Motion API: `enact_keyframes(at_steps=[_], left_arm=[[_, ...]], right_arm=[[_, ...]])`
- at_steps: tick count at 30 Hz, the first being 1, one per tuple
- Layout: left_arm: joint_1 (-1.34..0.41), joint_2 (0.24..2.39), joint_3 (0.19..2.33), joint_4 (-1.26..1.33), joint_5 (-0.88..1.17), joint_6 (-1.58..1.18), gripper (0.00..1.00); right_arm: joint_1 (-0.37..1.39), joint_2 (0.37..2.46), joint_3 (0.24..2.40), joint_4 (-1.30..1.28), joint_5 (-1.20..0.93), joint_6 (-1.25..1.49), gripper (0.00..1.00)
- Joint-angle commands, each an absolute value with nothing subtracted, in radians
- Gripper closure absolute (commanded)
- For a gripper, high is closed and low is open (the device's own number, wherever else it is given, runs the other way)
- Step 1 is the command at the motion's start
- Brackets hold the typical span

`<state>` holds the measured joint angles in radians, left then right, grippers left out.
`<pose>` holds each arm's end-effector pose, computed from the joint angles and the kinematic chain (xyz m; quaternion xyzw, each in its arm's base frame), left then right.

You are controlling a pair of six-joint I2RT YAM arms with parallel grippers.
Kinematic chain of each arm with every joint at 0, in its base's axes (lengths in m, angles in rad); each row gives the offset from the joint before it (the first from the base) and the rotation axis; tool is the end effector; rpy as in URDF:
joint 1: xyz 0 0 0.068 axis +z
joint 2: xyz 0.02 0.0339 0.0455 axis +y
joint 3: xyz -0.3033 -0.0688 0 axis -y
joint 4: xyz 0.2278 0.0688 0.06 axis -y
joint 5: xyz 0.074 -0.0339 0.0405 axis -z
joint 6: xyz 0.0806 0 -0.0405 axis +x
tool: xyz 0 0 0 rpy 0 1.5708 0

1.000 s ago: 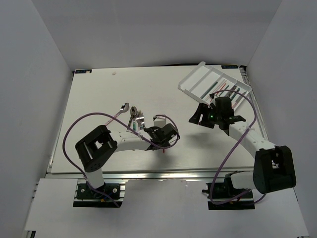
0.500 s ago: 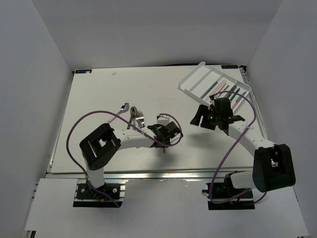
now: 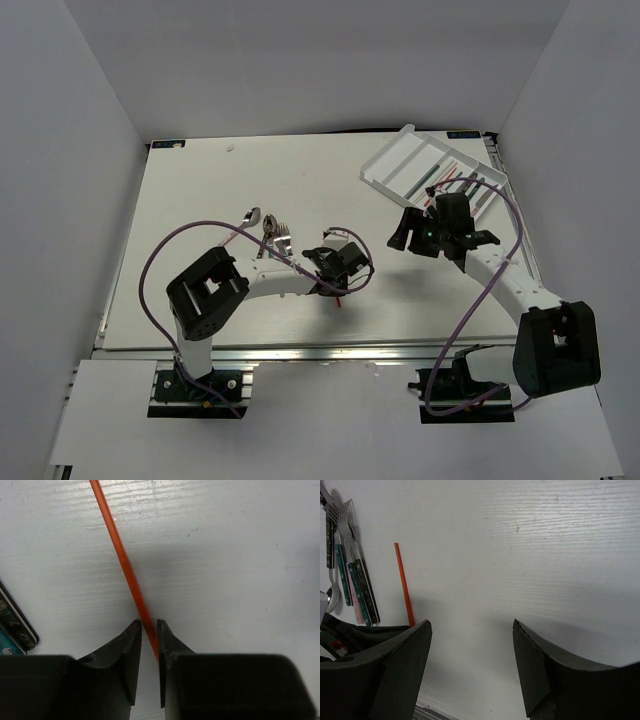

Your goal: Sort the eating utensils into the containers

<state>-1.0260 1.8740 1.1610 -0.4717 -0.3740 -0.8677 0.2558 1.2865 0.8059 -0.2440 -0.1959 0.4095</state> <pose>0.2212 -0.3082 0.1613 0.0407 0.9641 -0.0464 0.2582 0.2662 0.0858 0.2511 0.0296 0.9079 0.2177 0.3571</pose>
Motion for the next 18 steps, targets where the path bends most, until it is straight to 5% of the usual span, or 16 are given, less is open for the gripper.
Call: enact_keyframes(at_steps=[1,2,4,18], left_arm=[[-1.032,1.948,1.112,-0.539,-0.278,-0.857,0.76],[-1.032,1.953,1.105,-0.531,-0.269,-0.857,0.9],[-1.032,1.962,1.088,-0.512,-0.253,-0.861,1.0],[-1.049,1.743,1.066,-0.472,-0.405,-0.825,1.0]], right_arm=[[0.258,1.258,0.841,-0.261,-0.198,0.387,0.29],[0.258,1.258,0.841,-0.261,-0.204,0.385,0.29],[0.258,1.255,0.842,-0.264,-0.21,0.383,0.29],[0.265,1.333,0.779,-0.152,-0.302,0.446,0.3]])
